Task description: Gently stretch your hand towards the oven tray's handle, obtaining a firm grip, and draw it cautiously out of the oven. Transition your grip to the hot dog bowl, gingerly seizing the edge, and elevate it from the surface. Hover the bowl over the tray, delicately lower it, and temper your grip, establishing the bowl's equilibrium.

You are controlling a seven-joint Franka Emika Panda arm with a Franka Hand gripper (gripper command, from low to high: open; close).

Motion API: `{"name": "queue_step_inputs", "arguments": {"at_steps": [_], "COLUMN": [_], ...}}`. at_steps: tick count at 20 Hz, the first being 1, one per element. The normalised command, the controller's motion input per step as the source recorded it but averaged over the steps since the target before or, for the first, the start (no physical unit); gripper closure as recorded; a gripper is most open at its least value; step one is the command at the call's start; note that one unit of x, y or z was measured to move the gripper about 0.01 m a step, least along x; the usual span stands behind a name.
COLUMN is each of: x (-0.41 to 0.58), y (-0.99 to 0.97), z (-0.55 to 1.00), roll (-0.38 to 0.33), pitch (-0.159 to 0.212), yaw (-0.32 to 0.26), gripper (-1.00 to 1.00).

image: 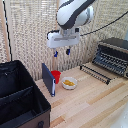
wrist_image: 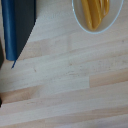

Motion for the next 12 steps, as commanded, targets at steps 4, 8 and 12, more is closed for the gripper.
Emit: {"name": "queue_step_inputs", "arguments": {"at_steps": [4,8,12], "x": [0.092,0.165,0.14], "y": [-0.01,-0.06,-0.06], "z": [0.01,0.0,0.0], "roll": [-0.339,-0.375,-0.375], "pitch": [0.013,0.0,0.0], "yaw": [0.074,0.046,0.059], "gripper": [-1.0,-1.0,-1.0]}}
